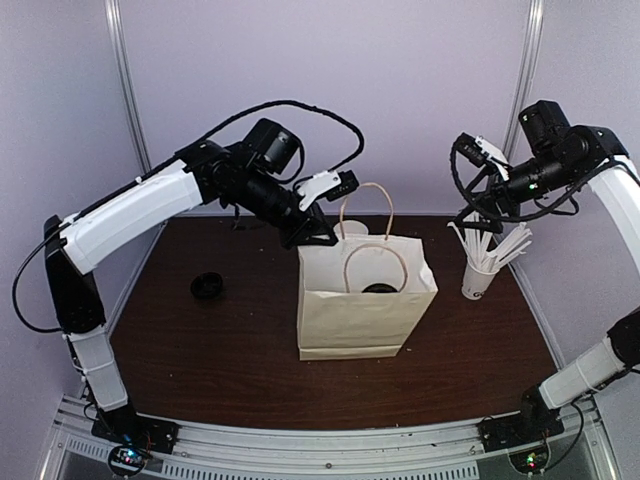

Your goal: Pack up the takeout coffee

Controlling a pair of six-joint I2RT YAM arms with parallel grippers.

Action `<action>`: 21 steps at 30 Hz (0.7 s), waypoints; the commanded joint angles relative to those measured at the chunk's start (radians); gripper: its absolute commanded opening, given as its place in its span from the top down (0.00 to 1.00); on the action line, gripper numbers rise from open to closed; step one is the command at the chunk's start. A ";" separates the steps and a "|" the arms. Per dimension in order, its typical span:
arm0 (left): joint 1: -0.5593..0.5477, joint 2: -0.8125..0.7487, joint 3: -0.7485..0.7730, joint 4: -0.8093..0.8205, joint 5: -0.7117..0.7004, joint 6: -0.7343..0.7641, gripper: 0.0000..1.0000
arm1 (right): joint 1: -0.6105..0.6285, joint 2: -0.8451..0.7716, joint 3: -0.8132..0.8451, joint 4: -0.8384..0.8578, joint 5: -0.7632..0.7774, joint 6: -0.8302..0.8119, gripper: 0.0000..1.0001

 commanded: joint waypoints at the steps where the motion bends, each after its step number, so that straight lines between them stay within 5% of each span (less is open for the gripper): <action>1: 0.005 -0.153 -0.095 0.102 -0.116 0.079 1.00 | -0.011 0.011 -0.023 0.039 -0.015 0.013 0.00; 21: -0.262 -0.413 -0.536 0.344 -0.461 0.055 1.00 | -0.012 0.059 -0.044 0.049 -0.029 0.005 0.00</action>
